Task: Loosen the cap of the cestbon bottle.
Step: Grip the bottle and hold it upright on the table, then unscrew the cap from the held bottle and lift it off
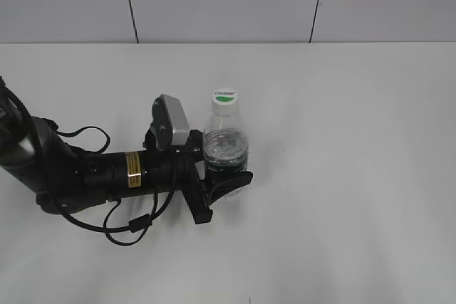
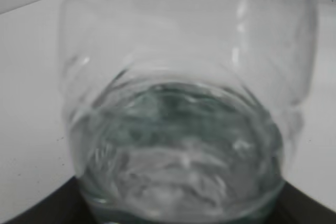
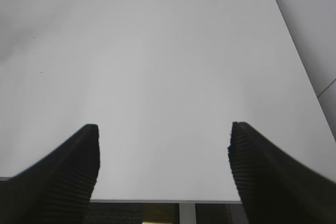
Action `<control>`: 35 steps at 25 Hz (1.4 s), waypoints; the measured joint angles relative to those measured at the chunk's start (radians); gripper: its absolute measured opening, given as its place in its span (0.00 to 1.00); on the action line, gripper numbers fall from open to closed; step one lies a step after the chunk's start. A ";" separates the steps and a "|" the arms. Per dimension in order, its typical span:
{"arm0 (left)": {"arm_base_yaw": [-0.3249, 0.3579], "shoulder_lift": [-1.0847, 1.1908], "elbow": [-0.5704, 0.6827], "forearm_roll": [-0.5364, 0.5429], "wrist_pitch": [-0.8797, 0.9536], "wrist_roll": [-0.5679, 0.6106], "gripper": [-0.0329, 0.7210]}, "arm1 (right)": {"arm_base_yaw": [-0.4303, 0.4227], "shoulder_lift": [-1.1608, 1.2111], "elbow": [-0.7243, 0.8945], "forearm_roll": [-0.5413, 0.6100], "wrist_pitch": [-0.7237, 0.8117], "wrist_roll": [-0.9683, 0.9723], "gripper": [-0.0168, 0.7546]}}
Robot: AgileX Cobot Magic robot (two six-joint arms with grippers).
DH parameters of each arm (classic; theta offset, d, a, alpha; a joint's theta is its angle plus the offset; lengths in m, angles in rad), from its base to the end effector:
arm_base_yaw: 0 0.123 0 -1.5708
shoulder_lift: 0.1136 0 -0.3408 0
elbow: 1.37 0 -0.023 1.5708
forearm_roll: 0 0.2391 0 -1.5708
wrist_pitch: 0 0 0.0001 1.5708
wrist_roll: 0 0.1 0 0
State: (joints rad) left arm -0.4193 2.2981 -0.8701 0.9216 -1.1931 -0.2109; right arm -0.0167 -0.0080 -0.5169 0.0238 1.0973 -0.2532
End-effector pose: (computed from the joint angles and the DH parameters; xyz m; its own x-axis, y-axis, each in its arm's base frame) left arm 0.3297 -0.2280 0.0995 -0.0875 0.2149 -0.9727 0.9574 0.2878 -0.0225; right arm -0.0680 0.0033 0.2684 -0.4521 -0.2324 -0.8612 -0.1139 0.9726 -0.2027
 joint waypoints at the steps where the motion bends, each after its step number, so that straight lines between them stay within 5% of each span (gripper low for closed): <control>1: 0.000 0.000 0.000 0.002 -0.001 0.000 0.59 | 0.000 0.000 0.000 0.000 0.000 0.000 0.78; 28: 0.000 0.000 0.000 0.043 -0.006 0.000 0.59 | 0.000 0.000 -0.001 0.000 -0.006 0.004 0.78; 35: 0.000 0.000 0.000 0.046 -0.006 0.000 0.59 | 0.000 0.124 -0.048 -0.006 -0.180 -0.001 0.78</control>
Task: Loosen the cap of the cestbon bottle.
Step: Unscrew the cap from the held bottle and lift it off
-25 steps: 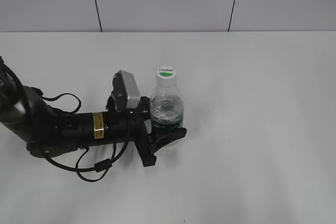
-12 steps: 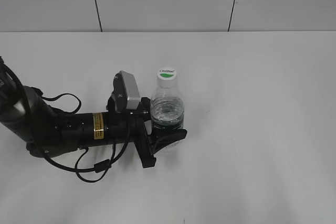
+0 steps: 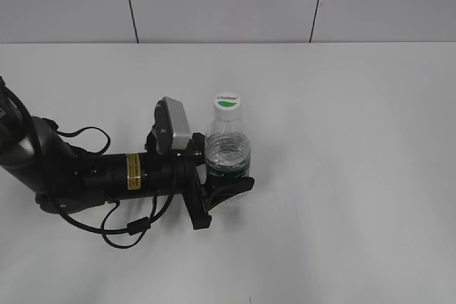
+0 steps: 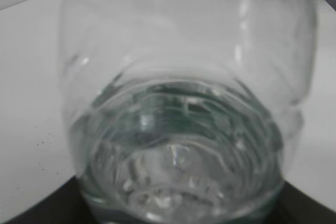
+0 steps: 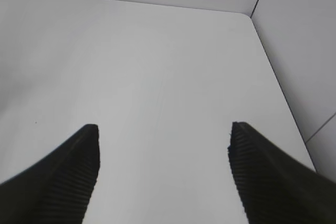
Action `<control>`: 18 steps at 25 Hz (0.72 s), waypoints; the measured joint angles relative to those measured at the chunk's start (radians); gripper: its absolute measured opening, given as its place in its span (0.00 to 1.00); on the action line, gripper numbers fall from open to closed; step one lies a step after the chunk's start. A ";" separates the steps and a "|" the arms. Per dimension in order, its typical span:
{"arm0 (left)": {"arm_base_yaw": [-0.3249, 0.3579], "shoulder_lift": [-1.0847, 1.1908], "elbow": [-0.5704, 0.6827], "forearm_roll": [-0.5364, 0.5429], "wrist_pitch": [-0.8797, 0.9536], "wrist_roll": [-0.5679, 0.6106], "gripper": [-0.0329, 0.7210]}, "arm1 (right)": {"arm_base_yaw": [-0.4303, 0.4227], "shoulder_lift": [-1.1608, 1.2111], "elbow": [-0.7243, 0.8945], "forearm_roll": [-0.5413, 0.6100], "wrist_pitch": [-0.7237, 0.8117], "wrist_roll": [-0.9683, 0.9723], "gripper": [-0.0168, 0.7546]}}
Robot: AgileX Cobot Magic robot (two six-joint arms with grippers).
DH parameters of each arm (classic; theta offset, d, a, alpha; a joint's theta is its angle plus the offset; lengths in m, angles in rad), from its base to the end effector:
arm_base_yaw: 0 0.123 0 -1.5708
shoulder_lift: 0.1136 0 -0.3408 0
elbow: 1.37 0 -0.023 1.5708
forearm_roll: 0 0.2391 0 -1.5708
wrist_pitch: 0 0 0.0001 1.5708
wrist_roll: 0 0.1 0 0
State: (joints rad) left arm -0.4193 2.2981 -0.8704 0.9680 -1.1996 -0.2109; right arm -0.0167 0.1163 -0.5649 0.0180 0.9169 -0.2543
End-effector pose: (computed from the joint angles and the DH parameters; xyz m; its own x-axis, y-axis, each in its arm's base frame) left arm 0.3256 -0.2291 0.0994 -0.0716 0.2218 -0.9725 0.9699 0.2431 -0.0159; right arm -0.0452 0.0022 0.3052 -0.3617 -0.2349 -0.9022 -0.0863 0.9720 -0.2185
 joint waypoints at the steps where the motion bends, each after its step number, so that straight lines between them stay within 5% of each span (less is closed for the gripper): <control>1: 0.000 0.000 -0.001 0.001 0.000 0.000 0.59 | 0.000 0.041 -0.019 0.001 -0.018 0.000 0.78; 7: 0.000 0.000 -0.001 0.002 0.000 0.000 0.59 | 0.000 0.382 -0.226 0.018 -0.029 0.000 0.78; 18: 0.000 0.000 -0.001 0.004 -0.002 0.000 0.59 | 0.000 1.006 -0.765 0.094 0.193 0.012 0.78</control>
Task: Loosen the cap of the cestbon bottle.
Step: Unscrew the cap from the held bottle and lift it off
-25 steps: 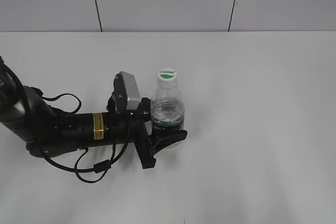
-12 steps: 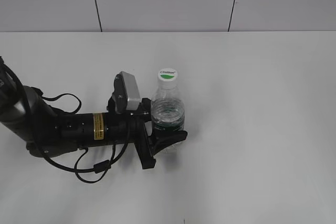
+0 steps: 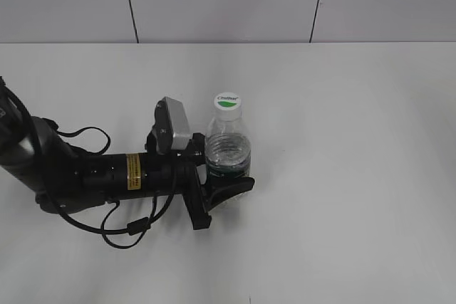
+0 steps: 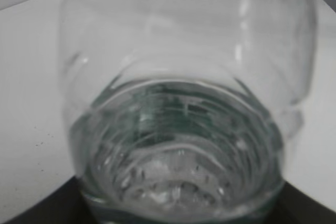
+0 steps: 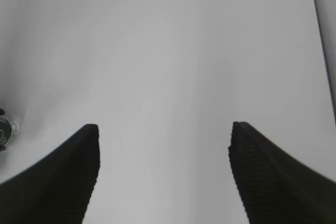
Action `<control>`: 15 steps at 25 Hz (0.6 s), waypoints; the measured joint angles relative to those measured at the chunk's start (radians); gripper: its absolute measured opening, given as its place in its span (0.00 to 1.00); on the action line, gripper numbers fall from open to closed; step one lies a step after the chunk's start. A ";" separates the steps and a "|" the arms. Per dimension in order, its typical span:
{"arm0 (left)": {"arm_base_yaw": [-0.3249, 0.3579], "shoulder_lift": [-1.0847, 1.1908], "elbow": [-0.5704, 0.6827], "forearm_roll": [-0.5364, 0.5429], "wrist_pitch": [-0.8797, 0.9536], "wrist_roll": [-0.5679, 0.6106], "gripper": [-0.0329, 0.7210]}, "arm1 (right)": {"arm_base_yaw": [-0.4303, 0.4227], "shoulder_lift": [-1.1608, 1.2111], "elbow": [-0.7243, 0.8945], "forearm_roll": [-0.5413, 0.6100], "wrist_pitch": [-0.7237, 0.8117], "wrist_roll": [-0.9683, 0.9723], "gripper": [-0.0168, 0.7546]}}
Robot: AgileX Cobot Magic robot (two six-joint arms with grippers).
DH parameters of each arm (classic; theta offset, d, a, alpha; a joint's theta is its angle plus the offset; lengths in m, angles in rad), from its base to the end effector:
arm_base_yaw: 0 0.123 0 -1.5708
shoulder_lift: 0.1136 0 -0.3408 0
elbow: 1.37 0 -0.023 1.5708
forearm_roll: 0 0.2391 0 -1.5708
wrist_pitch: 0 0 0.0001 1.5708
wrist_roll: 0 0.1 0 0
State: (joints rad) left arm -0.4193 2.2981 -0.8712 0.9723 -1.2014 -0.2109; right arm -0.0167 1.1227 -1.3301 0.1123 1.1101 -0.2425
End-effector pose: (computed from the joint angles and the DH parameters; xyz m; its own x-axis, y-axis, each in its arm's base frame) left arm 0.3254 -0.2293 0.0996 -0.0691 0.2210 -0.9728 0.9710 0.2387 -0.0147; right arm 0.1787 0.0071 0.4640 -0.7028 -0.1785 -0.6886 -0.1903 0.9799 -0.0599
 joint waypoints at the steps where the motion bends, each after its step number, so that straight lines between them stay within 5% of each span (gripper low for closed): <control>1: 0.000 0.000 0.000 0.000 0.000 0.000 0.59 | 0.000 0.041 -0.038 0.005 0.026 0.009 0.78; 15: 0.000 0.000 0.000 0.000 0.000 0.000 0.59 | 0.064 0.520 -0.267 0.034 0.103 0.090 0.78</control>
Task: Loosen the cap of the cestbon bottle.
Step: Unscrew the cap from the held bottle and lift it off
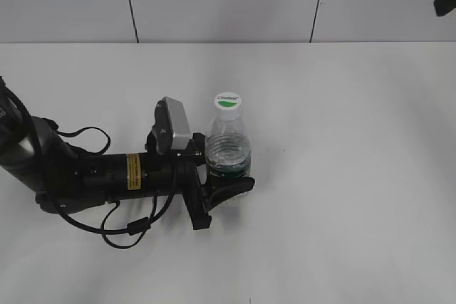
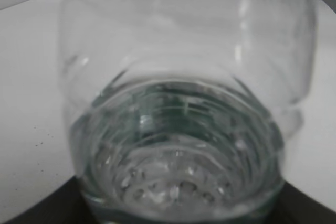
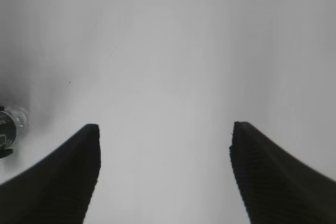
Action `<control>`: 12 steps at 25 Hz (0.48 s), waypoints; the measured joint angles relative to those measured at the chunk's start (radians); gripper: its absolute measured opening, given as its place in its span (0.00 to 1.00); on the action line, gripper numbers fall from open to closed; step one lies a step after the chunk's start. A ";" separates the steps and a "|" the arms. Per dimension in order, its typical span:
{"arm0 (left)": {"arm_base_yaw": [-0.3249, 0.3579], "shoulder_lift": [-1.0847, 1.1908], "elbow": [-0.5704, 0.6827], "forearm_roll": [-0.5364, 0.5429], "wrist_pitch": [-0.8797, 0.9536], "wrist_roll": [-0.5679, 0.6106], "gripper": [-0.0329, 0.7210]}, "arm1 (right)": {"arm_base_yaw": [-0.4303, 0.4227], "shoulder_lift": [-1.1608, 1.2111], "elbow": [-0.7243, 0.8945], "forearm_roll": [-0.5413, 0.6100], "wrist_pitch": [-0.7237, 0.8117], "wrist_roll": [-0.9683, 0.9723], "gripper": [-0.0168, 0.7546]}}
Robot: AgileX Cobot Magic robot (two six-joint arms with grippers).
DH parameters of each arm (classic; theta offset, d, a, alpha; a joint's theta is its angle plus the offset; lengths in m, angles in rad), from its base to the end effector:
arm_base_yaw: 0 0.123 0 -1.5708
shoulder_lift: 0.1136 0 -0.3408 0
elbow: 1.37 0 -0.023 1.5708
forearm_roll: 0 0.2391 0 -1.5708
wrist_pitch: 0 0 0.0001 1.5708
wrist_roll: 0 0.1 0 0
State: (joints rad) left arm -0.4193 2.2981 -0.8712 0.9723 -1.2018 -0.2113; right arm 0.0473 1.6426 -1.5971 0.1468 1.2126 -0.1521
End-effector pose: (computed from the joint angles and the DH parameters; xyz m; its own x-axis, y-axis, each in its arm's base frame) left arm 0.3254 -0.2294 0.0996 -0.0694 0.2206 -0.9729 0.9710 0.2387 -0.0152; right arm 0.3385 0.0297 0.3998 -0.9040 -0.1421 -0.4032 -0.1920 0.9776 0.0860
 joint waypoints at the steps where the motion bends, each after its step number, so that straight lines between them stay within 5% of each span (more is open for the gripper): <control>1: 0.000 0.000 0.000 0.000 0.000 0.000 0.59 | 0.014 0.020 -0.008 0.001 0.000 0.001 0.78; 12: 0.000 0.000 0.000 0.000 -0.001 0.000 0.59 | 0.201 0.079 -0.038 -0.029 0.005 0.023 0.78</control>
State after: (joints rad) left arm -0.4193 2.2981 -0.8712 0.9723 -1.2027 -0.2113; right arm 0.2485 1.7219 -1.6351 0.1173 1.2172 -0.1291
